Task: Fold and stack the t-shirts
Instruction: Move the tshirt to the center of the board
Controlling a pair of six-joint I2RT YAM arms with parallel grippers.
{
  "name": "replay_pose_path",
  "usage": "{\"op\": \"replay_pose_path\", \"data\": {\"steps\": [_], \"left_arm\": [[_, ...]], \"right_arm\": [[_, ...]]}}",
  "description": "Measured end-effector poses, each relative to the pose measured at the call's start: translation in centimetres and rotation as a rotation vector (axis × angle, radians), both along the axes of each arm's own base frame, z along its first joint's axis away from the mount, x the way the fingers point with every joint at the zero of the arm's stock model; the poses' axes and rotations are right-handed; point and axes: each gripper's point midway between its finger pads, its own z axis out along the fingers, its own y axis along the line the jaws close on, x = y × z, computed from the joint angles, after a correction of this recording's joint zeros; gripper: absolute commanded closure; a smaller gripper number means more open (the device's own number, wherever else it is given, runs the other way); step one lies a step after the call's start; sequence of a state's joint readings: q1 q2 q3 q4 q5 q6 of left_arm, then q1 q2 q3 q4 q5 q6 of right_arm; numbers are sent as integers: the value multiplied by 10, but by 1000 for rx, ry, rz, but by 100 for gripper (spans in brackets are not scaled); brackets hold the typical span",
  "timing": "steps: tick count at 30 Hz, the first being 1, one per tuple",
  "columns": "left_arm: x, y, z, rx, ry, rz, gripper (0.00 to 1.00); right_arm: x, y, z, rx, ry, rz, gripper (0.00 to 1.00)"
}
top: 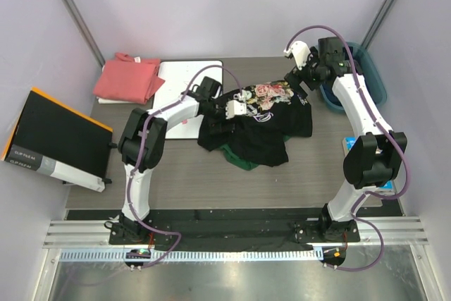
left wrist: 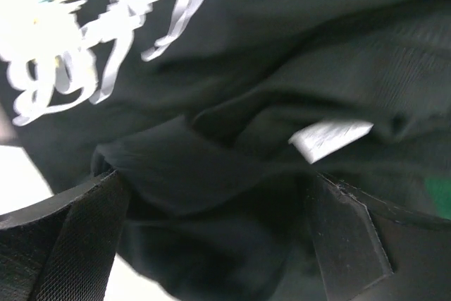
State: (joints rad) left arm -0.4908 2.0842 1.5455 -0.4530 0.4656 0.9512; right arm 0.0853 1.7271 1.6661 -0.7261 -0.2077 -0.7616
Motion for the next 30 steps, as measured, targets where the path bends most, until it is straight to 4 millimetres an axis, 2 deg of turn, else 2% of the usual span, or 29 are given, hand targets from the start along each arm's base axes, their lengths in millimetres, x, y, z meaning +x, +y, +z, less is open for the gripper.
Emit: {"op": "replay_pose_path", "data": {"steps": [1,3,4,8,12,14,16,19,22,24,25,28,30], "left_arm": [[-2,-2,-6,6,10,-6,25],[-8,-7,-17,13,35,-19,85],[-8,-9,-18,12,35,-24,100],[0,-10,-17,23,-5,-8,100],[18,-5,-12,31,-56,84,100],[32,2,-4,26,-83,159,100],[48,12,15,13,-126,244,100],[79,25,68,-30,-244,350,100],[110,34,155,-118,-441,453,100],[121,41,208,-169,-563,508,100],[126,47,243,-204,-649,544,100],[131,60,295,-238,-807,610,100],[135,70,310,-224,-883,647,100]], "right_arm": [[0,0,0,1,0,-1,0],[0,0,0,1,-2,-1,0],[1,0,0,3,-3,-3,0],[2,1,0,7,-4,-6,0],[2,1,0,12,-5,-5,0],[1,2,-4,15,3,0,0],[-4,4,-13,18,28,13,0],[-17,7,-30,23,95,43,0],[-29,13,-47,27,169,90,0],[-37,19,-59,25,219,128,0],[-41,22,-65,22,245,148,0],[-53,32,-77,6,303,217,0],[-62,43,-82,-4,332,273,0]]}}
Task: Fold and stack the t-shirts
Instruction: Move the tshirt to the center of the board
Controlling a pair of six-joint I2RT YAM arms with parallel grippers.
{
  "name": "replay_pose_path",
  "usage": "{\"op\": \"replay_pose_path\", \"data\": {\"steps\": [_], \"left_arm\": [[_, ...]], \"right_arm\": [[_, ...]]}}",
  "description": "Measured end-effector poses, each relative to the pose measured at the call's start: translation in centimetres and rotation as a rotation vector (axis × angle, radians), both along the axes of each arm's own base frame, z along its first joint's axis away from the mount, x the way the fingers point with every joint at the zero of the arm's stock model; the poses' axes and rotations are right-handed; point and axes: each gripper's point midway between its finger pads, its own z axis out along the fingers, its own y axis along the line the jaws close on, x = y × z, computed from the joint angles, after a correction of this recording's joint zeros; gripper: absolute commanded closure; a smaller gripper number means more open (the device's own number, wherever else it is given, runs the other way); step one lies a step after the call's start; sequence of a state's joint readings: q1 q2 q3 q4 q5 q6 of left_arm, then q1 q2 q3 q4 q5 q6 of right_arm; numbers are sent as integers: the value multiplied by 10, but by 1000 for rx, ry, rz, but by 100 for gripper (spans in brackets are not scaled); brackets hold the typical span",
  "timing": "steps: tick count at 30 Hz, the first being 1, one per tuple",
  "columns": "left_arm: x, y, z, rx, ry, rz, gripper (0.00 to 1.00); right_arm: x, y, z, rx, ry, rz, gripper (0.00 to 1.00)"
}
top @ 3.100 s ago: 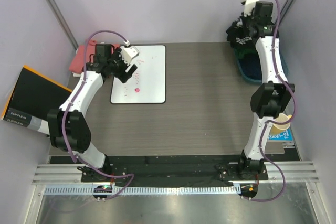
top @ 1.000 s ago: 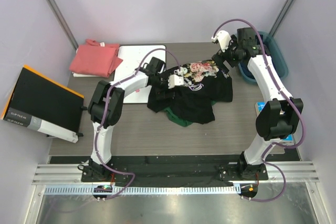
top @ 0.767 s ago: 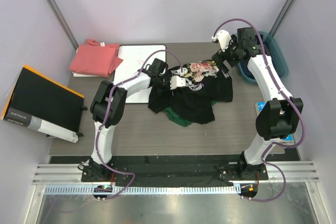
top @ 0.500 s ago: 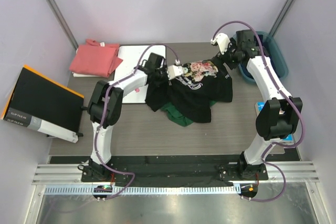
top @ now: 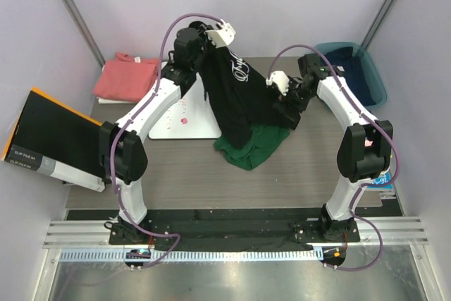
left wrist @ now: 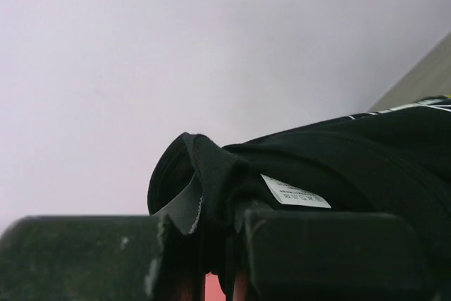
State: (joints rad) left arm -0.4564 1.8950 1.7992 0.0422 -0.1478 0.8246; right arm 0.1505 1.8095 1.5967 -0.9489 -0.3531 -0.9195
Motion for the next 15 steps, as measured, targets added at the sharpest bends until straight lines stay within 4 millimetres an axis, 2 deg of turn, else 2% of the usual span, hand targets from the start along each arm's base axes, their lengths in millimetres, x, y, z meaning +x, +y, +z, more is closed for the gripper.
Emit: {"op": "replay_pose_path", "data": {"steps": [3,11,15], "left_arm": [[8,17,-4,46,-39,80,100],[41,67,-44,168,-35,280,100],[55,88,-45,183,-43,354,100]], "right_arm": [[-12,17,-4,-7,27,86,0],[-32,45,-23,-26,98,224,0],[-41,53,-31,-32,132,273,0]]}}
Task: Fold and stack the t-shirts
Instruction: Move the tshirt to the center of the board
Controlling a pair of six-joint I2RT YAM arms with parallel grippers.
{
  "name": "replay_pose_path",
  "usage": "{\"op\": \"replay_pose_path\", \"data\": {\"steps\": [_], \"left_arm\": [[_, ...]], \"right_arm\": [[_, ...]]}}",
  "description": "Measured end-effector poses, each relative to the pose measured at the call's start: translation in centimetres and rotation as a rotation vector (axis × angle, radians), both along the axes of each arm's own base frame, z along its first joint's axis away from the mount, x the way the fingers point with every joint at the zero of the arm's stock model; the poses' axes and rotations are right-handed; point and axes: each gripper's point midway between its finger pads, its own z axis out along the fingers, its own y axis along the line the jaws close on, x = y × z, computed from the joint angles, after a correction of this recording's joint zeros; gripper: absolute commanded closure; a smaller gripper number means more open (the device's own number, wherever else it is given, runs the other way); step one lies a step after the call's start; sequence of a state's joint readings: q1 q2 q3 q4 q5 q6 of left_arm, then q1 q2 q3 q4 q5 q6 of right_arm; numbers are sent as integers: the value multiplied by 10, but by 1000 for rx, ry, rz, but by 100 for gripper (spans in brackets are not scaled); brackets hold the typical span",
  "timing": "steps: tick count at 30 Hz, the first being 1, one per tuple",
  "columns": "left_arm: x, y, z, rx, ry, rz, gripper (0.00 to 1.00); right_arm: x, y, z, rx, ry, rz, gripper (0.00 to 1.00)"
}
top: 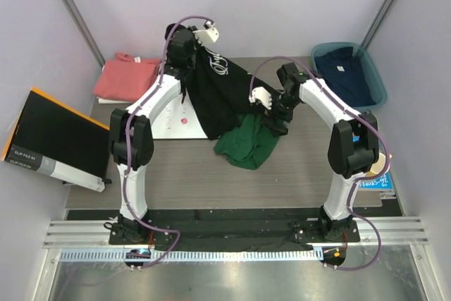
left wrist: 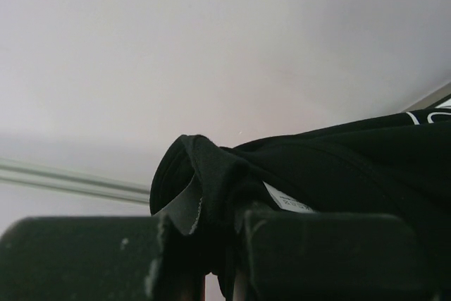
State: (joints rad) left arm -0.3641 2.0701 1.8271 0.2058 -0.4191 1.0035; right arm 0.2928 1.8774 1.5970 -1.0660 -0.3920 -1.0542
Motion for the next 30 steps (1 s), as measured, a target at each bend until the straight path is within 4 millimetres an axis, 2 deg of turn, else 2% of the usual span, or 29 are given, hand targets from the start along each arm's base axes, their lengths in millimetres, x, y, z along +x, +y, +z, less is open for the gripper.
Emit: {"op": "replay_pose_path", "data": {"steps": [3,8,12,15,21,24,26,27,28,29,30], "left_arm": [[2,11,5,-6,-17,32,100],[1,14,5,-14,-26,46,100],[-9,10,-16,-9,16,35,100],[-21,6,-36,-1,64,23,100],[-30,0,-42,-3,81,12,100],[-31,0,-39,-6,75,11,100],[-32,1,-36,-7,69,11,100],[-32,1,-36,-8,67,11,100],[-33,1,-35,-9,64,11,100],[-34,2,-34,-9,64,11,100],[-34,2,-34,-9,61,11,100]], "right_arm": [[-4,7,-8,-2,24,32,0],[-1,29,-29,7,67,73,0],[7,43,-51,24,97,48,0],[20,55,-61,52,118,5,0],[33,74,-62,107,127,-42,2],[33,82,-67,118,132,-46,17],[34,85,-74,108,136,-51,42],[36,85,-75,105,130,-55,59],[39,85,-76,102,123,-69,88],[41,85,-78,92,118,-79,99],[44,84,-81,83,111,-87,99]]}}
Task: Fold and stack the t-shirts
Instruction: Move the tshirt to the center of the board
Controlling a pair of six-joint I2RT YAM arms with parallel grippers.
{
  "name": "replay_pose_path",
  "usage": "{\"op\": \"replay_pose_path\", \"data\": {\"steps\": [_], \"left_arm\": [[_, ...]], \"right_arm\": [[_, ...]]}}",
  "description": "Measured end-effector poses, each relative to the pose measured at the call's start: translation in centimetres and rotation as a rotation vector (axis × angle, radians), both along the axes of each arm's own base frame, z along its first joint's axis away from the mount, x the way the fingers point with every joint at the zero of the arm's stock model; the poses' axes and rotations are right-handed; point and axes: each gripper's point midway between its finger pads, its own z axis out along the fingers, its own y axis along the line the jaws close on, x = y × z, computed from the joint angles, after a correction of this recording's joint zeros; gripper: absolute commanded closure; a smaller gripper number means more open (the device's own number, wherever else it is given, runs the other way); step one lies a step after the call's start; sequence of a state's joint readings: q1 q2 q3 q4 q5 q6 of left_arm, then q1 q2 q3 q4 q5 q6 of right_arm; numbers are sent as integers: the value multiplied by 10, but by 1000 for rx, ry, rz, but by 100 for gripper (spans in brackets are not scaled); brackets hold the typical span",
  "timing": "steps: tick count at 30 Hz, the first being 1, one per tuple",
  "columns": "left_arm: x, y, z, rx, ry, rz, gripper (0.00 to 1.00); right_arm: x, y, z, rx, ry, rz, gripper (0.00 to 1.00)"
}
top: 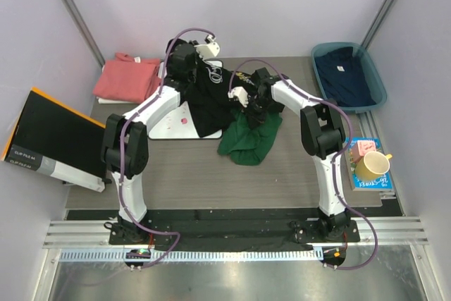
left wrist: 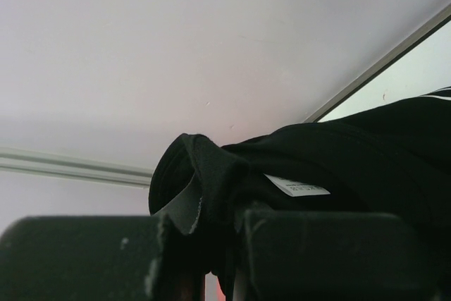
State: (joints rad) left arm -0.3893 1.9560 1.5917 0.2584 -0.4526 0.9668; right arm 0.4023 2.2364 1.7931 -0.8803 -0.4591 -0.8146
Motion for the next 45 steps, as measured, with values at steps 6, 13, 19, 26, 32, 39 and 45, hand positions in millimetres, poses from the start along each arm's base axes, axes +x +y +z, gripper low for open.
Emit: {"op": "replay_pose_path", "data": {"steps": [6,13,19,26,32,39,45], "left_arm": [[-3,1,-1,1,0,0,100],[-8,3,-5,-2,3,-3,100],[-10,2,-14,-7,17,-6,100],[-9,1,-13,-15,9,-12,100],[-9,-1,-13,-16,10,-26,100],[-9,-1,-13,-16,10,-26,100],[-9,-1,-13,-16,10,-25,100]], "right_arm": [[5,-5,0,-39,0,-70,99],[25,-32,40,-122,-144,-162,99],[82,-86,164,-155,-543,-354,99],[143,-188,271,-261,-922,-658,99],[173,-308,300,-469,-1087,-909,99],[201,-394,350,-621,-1302,-1100,99],[193,-404,407,-671,-1501,-1160,99]]}}
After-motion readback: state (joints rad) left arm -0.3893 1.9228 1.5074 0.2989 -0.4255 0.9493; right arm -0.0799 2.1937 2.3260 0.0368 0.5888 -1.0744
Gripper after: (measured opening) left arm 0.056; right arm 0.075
